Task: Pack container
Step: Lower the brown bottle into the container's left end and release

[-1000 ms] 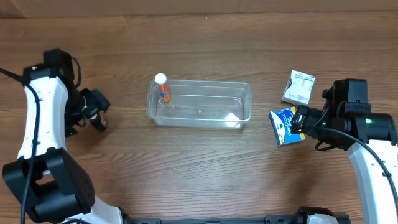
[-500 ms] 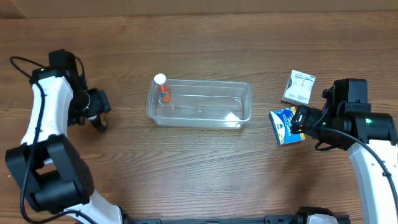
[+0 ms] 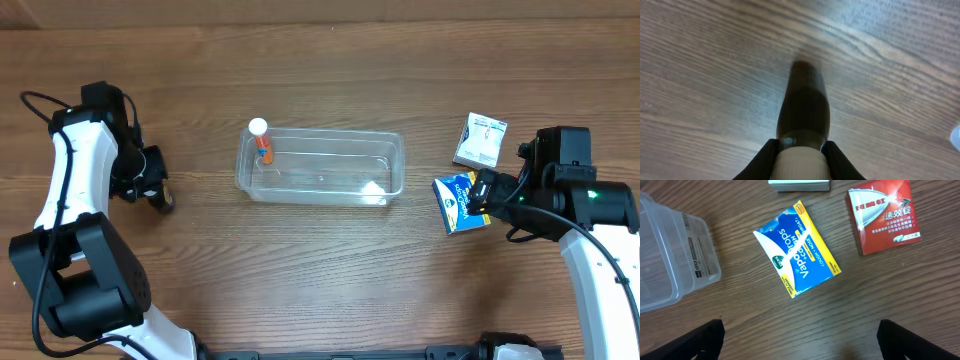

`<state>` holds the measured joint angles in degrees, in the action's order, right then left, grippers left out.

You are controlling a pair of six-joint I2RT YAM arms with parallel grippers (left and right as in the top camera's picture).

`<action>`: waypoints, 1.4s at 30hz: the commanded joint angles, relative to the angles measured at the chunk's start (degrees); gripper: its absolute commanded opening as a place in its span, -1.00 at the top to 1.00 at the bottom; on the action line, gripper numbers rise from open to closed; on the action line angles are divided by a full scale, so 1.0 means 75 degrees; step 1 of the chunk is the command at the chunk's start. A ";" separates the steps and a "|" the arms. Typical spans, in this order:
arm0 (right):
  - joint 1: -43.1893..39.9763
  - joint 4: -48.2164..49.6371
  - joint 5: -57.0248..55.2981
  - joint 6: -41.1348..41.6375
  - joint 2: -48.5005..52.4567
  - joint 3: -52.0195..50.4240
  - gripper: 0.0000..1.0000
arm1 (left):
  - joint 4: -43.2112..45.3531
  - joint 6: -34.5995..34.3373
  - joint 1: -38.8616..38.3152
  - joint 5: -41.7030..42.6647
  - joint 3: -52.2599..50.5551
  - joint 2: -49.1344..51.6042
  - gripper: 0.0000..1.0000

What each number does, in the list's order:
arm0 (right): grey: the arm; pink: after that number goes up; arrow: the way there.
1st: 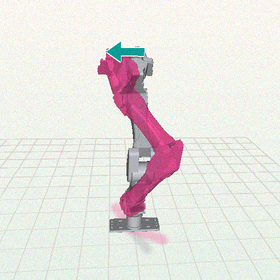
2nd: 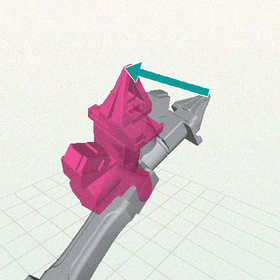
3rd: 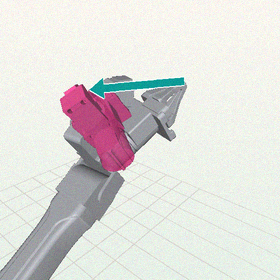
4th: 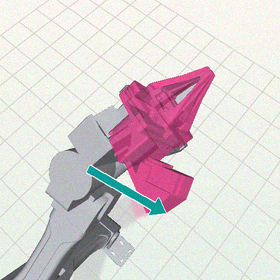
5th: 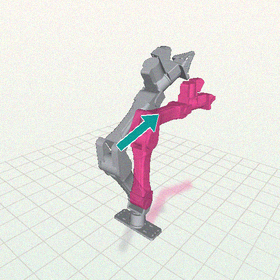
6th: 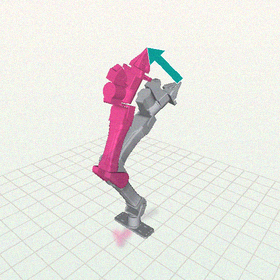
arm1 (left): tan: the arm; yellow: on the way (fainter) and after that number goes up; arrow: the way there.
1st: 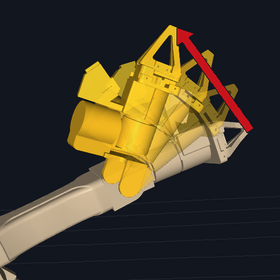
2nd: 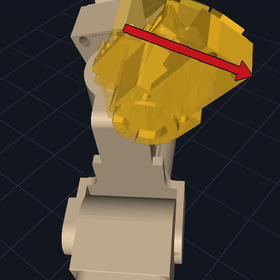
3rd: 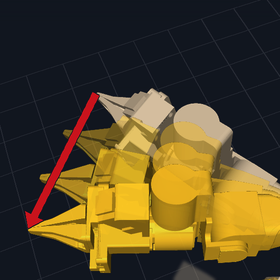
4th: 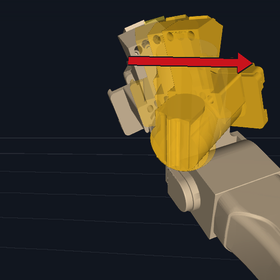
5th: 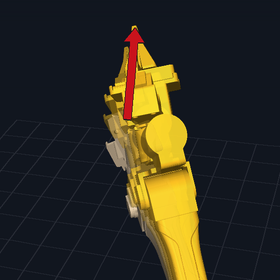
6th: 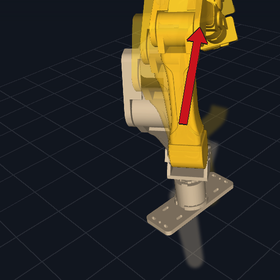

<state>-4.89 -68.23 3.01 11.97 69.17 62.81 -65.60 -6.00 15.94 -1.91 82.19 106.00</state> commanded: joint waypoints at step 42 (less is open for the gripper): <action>-0.0047 0.0026 0.0015 0.0000 -0.0041 0.0187 -1.00 | -0.0102 -0.2066 -0.4421 -0.0370 0.0554 -0.0152 0.49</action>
<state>-4.89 -68.20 3.01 11.97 69.17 62.89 -66.61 -19.46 -17.23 -2.31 87.37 105.01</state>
